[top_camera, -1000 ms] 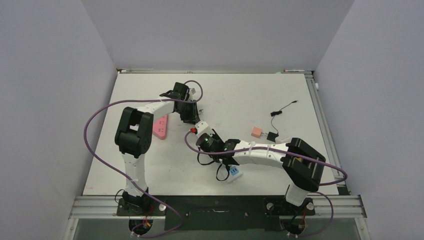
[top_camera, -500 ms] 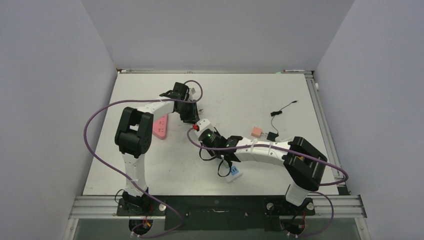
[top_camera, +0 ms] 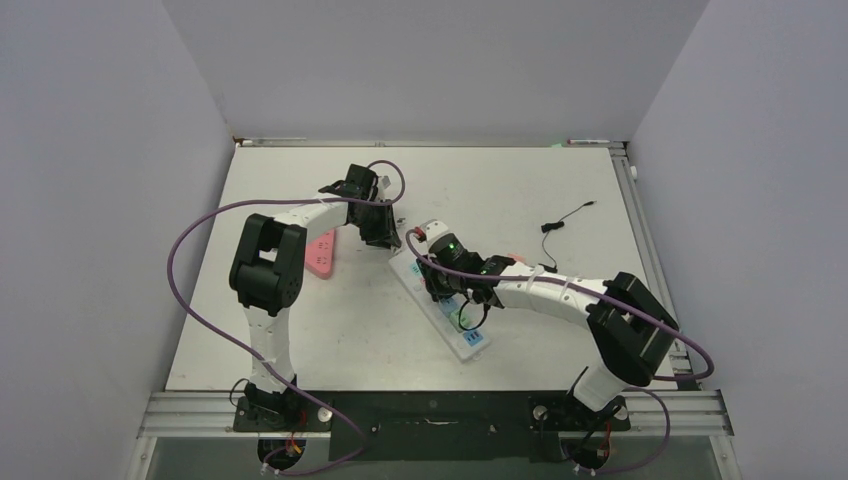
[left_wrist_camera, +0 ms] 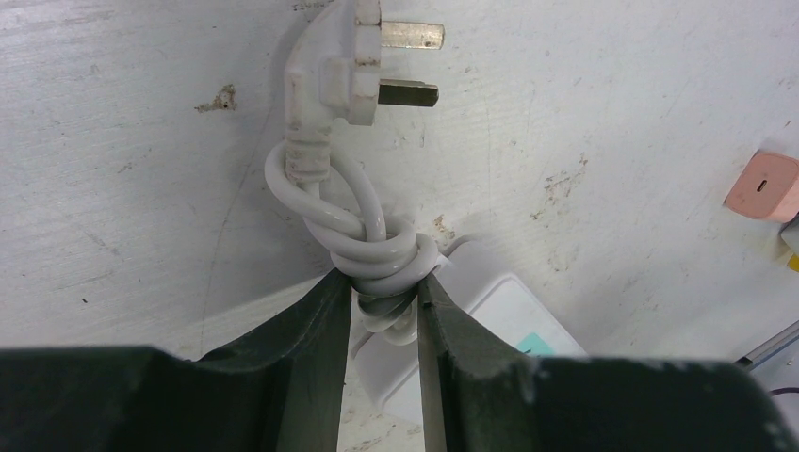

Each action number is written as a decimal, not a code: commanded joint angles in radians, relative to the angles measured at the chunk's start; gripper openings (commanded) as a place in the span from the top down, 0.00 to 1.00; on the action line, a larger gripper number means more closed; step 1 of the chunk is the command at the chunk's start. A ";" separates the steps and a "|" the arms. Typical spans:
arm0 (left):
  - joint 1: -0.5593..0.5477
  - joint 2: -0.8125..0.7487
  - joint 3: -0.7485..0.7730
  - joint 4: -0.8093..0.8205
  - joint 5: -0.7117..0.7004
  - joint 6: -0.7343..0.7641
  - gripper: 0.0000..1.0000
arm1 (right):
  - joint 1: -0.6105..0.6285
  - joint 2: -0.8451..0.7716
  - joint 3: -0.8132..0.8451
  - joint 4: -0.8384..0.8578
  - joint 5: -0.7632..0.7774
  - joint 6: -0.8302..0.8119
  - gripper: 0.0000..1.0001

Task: Pull the plug off the socket
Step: Remove the plug from the socket, then place the plug at the center of the board, then remove the plug from the socket.

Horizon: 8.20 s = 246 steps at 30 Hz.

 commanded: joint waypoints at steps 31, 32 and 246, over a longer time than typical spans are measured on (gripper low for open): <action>0.034 0.017 0.009 0.016 -0.100 0.037 1.00 | -0.284 -0.261 -0.060 -0.120 0.236 0.255 0.95; 0.034 0.017 0.009 0.016 -0.099 0.037 1.00 | -0.317 -0.286 -0.087 -0.108 0.218 0.274 0.95; 0.054 0.030 0.011 0.023 -0.074 0.039 1.00 | 0.228 -0.027 -0.045 -0.049 0.430 -0.094 0.95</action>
